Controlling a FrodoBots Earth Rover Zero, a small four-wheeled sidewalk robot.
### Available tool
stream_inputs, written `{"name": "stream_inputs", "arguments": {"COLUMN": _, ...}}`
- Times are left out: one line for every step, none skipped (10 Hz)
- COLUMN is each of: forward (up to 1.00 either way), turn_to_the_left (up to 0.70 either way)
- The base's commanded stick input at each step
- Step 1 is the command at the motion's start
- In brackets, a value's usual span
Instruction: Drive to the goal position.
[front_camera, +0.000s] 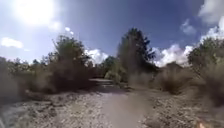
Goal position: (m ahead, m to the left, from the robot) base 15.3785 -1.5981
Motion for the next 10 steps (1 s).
{"name": "stream_inputs", "arguments": {"forward": 0.45, "turn_to_the_left": 0.0}}
{"name": "stream_inputs", "arguments": {"forward": 0.45, "turn_to_the_left": 0.0}}
{"name": "stream_inputs", "arguments": {"forward": 0.45, "turn_to_the_left": 0.0}}
{"name": "stream_inputs", "arguments": {"forward": 0.45, "turn_to_the_left": 0.0}}
{"name": "stream_inputs", "arguments": {"forward": 0.45, "turn_to_the_left": 0.0}}
{"name": "stream_inputs", "arguments": {"forward": 0.45, "turn_to_the_left": 0.0}}
{"name": "stream_inputs", "arguments": {"forward": 0.45, "turn_to_the_left": 0.0}}
{"name": "stream_inputs", "arguments": {"forward": 0.45, "turn_to_the_left": 0.0}}
{"name": "stream_inputs", "arguments": {"forward": 0.45, "turn_to_the_left": 0.0}}
{"name": "stream_inputs", "arguments": {"forward": 0.45, "turn_to_the_left": 0.0}}
